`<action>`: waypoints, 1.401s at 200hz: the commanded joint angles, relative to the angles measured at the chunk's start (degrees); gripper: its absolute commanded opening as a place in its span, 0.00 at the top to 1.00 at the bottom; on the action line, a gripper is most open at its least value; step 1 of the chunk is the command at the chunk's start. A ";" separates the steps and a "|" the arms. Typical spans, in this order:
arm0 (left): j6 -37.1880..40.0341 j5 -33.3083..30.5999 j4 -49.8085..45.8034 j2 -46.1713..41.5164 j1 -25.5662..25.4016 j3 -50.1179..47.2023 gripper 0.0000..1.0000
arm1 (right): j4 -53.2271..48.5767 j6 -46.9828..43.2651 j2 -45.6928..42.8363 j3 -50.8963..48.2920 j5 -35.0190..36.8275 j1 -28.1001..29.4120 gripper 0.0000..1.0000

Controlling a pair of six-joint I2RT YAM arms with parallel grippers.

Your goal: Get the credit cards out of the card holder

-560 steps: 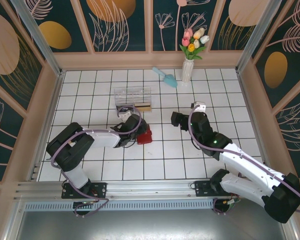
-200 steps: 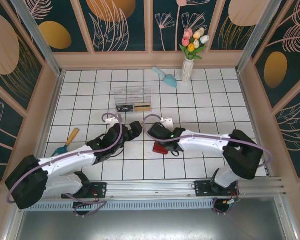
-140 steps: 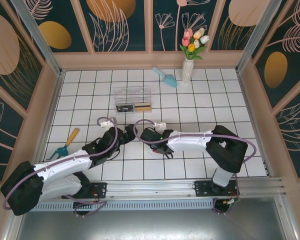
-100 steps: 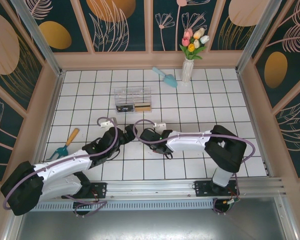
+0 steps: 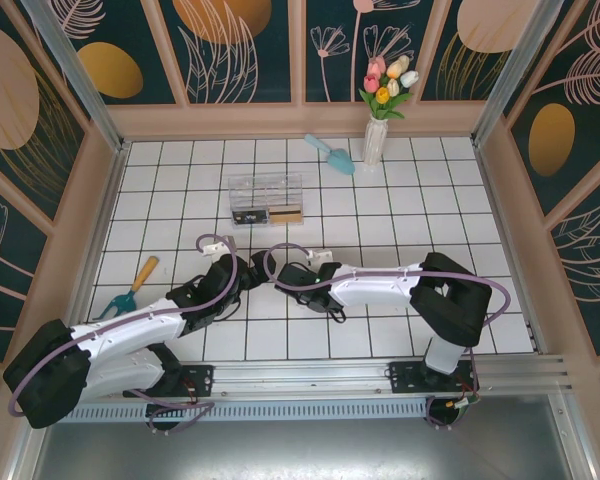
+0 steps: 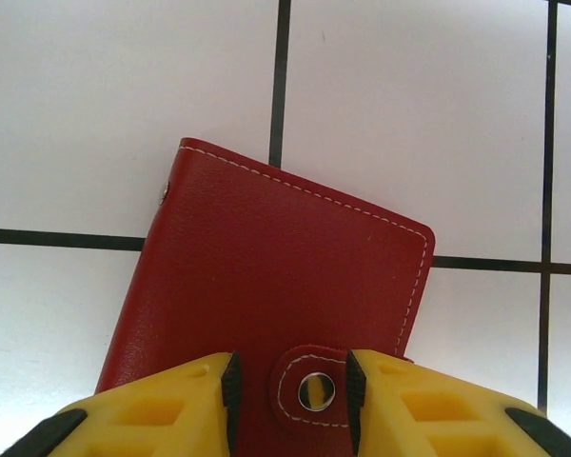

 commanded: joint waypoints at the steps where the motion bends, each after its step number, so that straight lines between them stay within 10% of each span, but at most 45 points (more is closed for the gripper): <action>1: 0.42 0.53 0.95 0.19 0.37 0.16 0.01 | -1.40 1.46 -1.81 -1.74 0.76 0.27 0.63; 170: 1.37 12.84 12.59 3.13 0.31 -0.90 0.09 | 1.19 0.70 -4.49 -3.69 1.60 -0.80 1.00; 195: -0.03 20.38 22.06 6.99 0.21 -1.49 0.25 | 4.91 -0.90 -7.07 -5.59 0.70 -0.82 1.00; 248: -5.12 30.81 33.86 18.43 -0.01 0.98 1.00 | 14.23 -3.99 -13.74 -11.29 -3.57 -2.49 1.00; 280: -8.11 35.25 38.88 25.67 -1.18 3.92 1.00 | 15.94 -4.16 -14.30 -12.70 -4.11 -3.22 1.00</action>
